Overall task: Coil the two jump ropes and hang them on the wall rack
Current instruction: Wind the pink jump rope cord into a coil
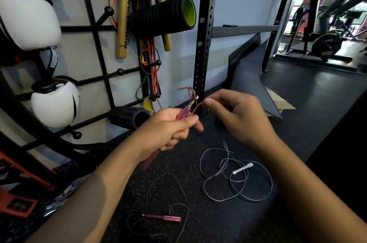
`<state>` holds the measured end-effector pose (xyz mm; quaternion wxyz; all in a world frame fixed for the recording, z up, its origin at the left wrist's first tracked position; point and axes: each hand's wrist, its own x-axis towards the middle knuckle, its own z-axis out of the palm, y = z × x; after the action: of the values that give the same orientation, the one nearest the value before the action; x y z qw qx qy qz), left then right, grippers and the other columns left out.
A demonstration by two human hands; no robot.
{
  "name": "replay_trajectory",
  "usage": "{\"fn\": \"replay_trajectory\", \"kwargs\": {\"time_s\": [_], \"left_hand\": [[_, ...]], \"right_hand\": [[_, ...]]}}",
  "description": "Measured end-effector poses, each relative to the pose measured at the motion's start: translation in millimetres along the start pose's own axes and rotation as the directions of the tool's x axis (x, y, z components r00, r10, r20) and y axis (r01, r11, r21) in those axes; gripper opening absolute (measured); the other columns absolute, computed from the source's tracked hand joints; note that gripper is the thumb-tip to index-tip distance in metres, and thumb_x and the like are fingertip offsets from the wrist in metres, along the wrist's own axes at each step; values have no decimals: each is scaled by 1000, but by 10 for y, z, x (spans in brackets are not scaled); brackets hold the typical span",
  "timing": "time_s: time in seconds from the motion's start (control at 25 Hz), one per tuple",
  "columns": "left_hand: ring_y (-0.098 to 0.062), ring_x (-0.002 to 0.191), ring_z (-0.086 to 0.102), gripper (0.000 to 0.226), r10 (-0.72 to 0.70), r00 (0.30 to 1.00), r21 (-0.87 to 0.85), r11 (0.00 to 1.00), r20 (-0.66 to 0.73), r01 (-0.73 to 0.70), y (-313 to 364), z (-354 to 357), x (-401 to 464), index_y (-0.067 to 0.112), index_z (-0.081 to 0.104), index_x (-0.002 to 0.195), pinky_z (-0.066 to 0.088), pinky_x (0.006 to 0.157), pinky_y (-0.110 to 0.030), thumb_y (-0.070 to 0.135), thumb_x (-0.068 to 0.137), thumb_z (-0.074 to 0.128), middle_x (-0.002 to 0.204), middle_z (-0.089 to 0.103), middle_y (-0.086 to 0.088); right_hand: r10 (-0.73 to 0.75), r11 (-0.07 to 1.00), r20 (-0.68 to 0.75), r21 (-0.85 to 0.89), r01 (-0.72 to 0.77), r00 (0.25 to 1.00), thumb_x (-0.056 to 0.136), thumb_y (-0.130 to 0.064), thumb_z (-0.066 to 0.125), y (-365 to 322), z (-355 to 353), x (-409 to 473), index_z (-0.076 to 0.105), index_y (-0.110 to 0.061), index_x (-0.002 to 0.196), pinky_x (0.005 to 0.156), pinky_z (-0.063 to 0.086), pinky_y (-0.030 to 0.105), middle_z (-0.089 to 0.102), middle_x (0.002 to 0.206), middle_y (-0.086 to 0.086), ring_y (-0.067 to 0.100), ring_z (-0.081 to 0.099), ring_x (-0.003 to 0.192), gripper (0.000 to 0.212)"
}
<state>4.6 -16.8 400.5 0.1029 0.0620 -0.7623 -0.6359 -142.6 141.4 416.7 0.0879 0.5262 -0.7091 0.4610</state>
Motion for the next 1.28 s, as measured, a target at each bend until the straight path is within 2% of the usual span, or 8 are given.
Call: {"fn": "replay_trajectory", "kwargs": {"time_s": [0.16, 0.36, 0.48, 0.56, 0.68, 0.96, 1.12, 1.28], "left_hand": [[-1, 30, 28, 29, 73, 975, -326, 946, 210, -1, 138, -139, -86, 9, 72, 82, 21, 31, -21, 26, 98, 56, 44, 40, 10], [-7, 64, 75, 40, 291, 951, -788, 560, -101, -255, 319, -81, -57, -4, 66, 129, 60, 57, -18, 17, 102, 44, 82, 78, -1], [-21, 111, 75, 41, 241, 893, -580, 690, -380, -433, 311, -139, -5, 2, 51, 145, 59, 98, -36, 10, 105, 45, 124, 76, -9], [-16, 113, 74, 38, 214, 877, -187, 929, -430, -319, 280, -186, -30, 13, 52, 145, 51, 107, -40, 14, 107, 47, 126, 76, 0], [-1, 95, 75, 25, 188, 940, 305, 947, -283, -98, 206, -143, -82, 25, 67, 126, 47, 101, -31, 24, 105, 53, 102, 81, 10], [-6, 55, 44, 28, 88, 995, 234, 969, -44, -75, 154, 1, -34, 14, 69, 104, 40, 58, -20, 33, 108, 48, 66, 52, 9], [-10, 54, 56, 23, 79, 996, 247, 966, -27, -70, 156, 41, -19, 10, 69, 107, 45, 58, -20, 25, 108, 51, 75, 74, 1], [-16, 66, 73, 28, 134, 989, 187, 975, -64, -120, 111, 48, 2, 7, 70, 105, 52, 69, -21, 25, 108, 49, 72, 74, -5]], "right_hand": [[142, 978, -178, 175, -110, 974, 93, -38, 73, 72, 49, 16, 67, -21, 67, 49, 35, 19, 51, 50, -10, 2, 41, 49, 32], [286, 821, 353, 390, -418, 891, 109, -44, 45, 114, 466, -248, 71, -19, 89, 45, 36, 22, 43, 53, -8, 7, 36, 44, 40], [202, 843, 559, 319, -433, 804, 111, -39, 43, -48, 493, -301, 72, -19, 101, 47, 37, 24, 43, 54, -13, 7, 36, 46, 37], [97, 926, 589, 243, -291, 802, 110, -33, 47, -185, 405, -257, 72, -20, 108, 50, 36, 20, 48, 54, -18, 3, 40, 50, 29], [43, 976, 511, 161, -144, 858, 106, -28, 57, -289, 224, -142, 75, -21, 104, 49, 35, 27, 53, 57, -18, 9, 40, 53, 20], [109, 971, 78, 205, -123, 991, 86, -33, 80, -139, -14, -24, 76, -18, 83, 52, 37, 17, 68, 58, -5, -1, 45, 50, 16], [64, 976, 250, 188, -114, 966, 104, -18, 61, -73, -45, -9, 74, -18, 102, 58, 41, 17, 63, 62, -9, 2, 52, 57, 13], [94, 994, 6, 59, -95, 996, 93, -38, 73, -70, -42, -7, 73, -24, 80, 52, 38, 15, 62, 50, -7, 2, 49, 44, 20]]}}
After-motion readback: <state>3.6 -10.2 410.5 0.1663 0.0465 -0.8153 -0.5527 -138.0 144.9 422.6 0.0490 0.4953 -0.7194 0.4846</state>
